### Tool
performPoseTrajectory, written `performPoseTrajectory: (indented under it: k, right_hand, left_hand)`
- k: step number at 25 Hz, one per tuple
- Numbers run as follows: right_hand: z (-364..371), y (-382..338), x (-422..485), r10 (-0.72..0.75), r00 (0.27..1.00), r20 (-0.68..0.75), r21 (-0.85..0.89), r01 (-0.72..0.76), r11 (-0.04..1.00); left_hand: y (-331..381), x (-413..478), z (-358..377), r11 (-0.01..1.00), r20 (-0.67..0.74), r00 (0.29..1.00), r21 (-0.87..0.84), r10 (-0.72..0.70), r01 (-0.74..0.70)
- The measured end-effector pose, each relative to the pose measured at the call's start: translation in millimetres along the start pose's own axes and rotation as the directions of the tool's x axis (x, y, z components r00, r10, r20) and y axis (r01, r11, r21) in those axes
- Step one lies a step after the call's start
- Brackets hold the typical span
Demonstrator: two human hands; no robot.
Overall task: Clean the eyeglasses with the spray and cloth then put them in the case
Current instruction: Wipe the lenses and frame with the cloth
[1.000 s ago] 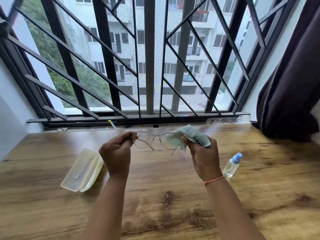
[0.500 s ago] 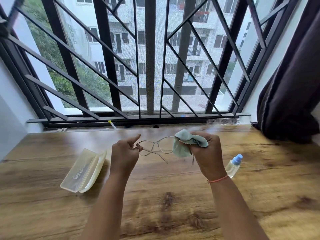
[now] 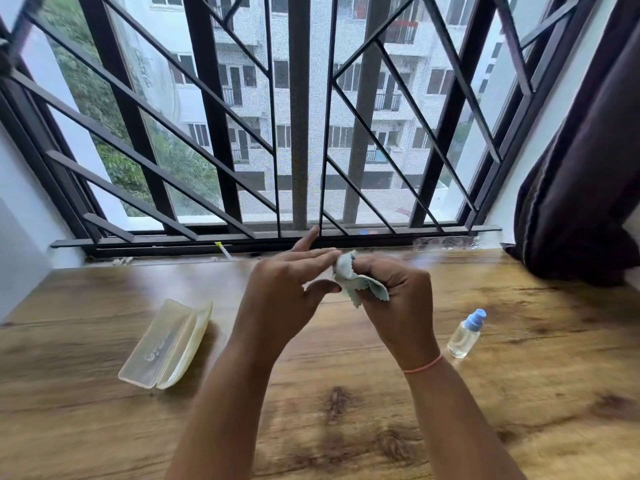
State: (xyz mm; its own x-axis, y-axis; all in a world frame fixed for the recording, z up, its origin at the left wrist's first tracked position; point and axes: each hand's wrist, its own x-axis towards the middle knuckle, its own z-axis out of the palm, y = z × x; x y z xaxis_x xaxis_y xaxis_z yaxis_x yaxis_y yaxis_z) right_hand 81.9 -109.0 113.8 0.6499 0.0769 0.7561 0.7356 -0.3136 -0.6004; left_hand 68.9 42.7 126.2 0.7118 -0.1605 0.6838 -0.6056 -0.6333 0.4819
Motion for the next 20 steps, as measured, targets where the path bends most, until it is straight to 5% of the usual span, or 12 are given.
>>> performPoseTrajectory:
  k: [8, 20]
  right_hand:
    - [-7, -9, 8, -0.266, 0.964, 0.006, -0.121, 0.265, 0.957]
    - [-38, 1, 14, -0.283, 0.957, -0.055, -0.166, 0.271, 0.948]
  left_hand:
    - [6, 0, -8, 0.997, -0.119, 0.99, -0.035, 0.069, -0.074]
    - [-1, 0, -19, 0.979, -0.251, 0.968, -0.2, -0.005, -0.046]
